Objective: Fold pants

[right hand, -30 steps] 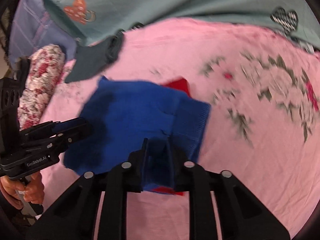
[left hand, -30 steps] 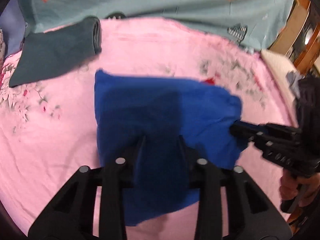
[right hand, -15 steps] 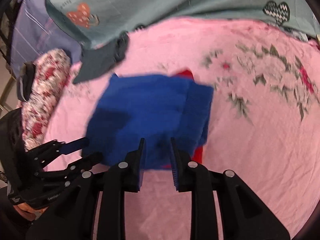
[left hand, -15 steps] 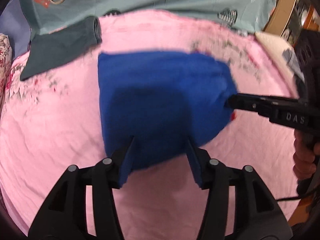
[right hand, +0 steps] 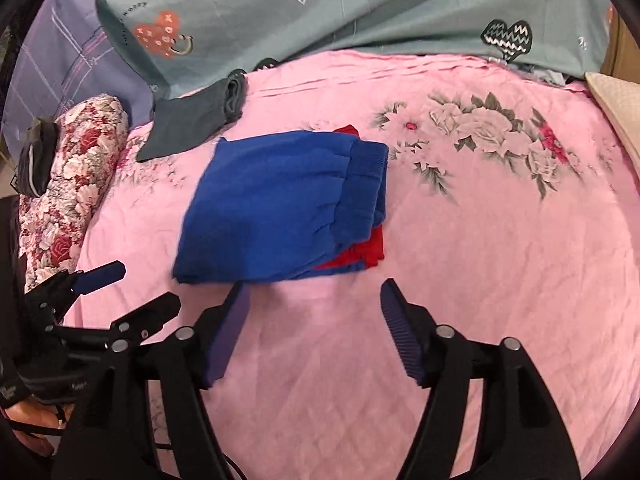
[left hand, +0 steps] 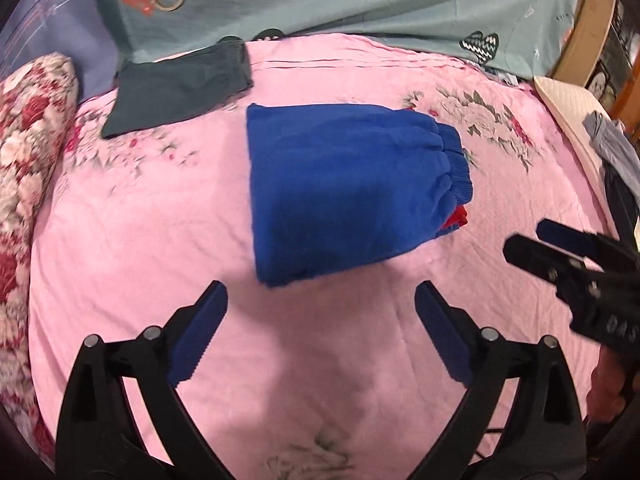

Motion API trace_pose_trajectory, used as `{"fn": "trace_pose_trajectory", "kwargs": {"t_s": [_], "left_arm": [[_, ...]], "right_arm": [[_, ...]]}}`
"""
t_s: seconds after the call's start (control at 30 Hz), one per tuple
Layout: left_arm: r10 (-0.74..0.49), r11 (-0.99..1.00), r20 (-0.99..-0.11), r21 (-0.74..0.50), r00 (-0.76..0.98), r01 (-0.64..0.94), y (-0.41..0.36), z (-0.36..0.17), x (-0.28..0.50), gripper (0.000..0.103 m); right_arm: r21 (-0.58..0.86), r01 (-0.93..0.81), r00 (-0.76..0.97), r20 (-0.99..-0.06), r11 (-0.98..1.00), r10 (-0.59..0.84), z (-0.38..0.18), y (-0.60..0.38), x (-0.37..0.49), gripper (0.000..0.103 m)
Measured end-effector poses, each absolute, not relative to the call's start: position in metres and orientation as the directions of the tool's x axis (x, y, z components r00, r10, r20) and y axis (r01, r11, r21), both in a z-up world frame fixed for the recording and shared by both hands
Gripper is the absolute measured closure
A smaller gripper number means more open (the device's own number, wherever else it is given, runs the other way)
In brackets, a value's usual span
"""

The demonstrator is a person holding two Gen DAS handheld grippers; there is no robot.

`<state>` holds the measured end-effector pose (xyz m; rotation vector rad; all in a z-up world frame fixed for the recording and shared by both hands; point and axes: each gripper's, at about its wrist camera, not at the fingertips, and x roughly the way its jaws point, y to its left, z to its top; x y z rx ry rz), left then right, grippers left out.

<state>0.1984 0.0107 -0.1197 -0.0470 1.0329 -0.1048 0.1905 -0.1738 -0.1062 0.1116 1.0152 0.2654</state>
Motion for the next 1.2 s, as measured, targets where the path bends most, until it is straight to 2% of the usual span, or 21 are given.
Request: {"fn": "trace_pose_trajectory", "kwargs": {"t_s": [0.17,0.37,0.87,1.2], "left_arm": [[-0.082,0.996,-0.840,-0.079,0.536,0.027,0.016,-0.101,0.168,0.005],[-0.053,0.998,-0.828,-0.063,0.557,0.002,0.019,-0.089,0.145,0.005],[0.003,0.999,-0.795,-0.022,0.607,-0.033,0.018,-0.064,0.111,0.003],[-0.006,1.000,-0.794,-0.017,0.608,-0.012,0.014,-0.061,0.104,0.003]], "right_arm": [[0.122,-0.173,0.535,-0.821,0.977,0.197,-0.094,-0.159,0.158,0.011],[0.096,-0.177,0.548,-0.817,0.980,0.179,-0.087,-0.154,0.135,0.006],[0.070,-0.158,0.602,-0.784,0.985,0.152,-0.065,-0.165,0.103,0.005],[0.065,-0.166,0.604,-0.782,0.984,0.153,-0.064,-0.167,0.097,0.005]]}}
